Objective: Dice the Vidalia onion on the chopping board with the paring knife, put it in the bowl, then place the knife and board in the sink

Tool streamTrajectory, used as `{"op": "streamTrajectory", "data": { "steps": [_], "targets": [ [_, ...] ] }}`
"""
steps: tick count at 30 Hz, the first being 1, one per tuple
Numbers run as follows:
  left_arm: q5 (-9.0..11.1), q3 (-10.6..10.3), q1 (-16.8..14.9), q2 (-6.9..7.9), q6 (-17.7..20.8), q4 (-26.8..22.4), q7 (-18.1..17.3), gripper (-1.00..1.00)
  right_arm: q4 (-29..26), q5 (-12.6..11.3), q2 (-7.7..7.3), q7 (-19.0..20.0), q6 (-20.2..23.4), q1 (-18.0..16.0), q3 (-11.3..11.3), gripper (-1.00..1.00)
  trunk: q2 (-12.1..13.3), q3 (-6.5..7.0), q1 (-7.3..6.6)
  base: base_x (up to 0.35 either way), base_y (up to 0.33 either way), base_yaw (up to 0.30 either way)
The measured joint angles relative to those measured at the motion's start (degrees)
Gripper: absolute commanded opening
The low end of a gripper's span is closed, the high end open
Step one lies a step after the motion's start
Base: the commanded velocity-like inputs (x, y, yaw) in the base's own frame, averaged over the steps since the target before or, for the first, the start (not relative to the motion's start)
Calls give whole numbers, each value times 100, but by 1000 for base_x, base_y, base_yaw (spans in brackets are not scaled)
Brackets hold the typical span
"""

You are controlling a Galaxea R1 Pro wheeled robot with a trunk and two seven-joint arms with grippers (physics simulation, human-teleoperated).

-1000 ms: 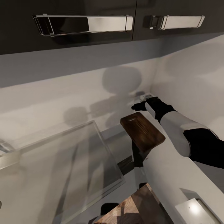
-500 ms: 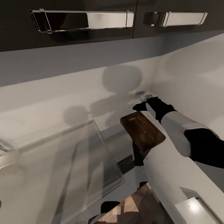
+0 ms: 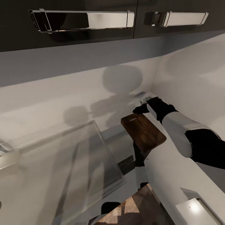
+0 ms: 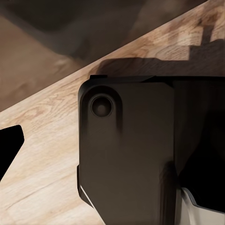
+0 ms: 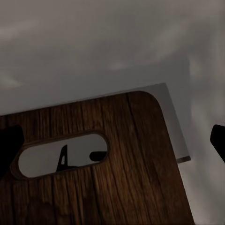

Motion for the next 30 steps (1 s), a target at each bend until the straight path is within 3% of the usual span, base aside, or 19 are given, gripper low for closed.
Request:
{"op": "streamTrajectory", "data": {
  "steps": [19,22,26,28,30],
  "targets": [
    [-5,0,-2,0,0,0,0,100,-12,0,-46,25,11,-3,7,100,0,-50,0,0,0,0],
    [-6,0,-2,0,0,0,0,100,-56,138,-45,126,4,-2,155,100,0,-52,0,0,0,0],
    [-8,0,-2,0,0,-7,0,100,-256,742,-115,1097,-24,-1,657,100,0,-53,0,0,0,0],
    [-8,0,-1,0,0,-8,0,100,-577,1052,-261,1745,-31,-6,766,100,-1,-52,0,0,0,0],
    [-8,0,0,0,0,-9,0,100,-985,1282,-502,2368,-31,-3,807,100,-1,-52,0,0,0,0]
  ]
}}
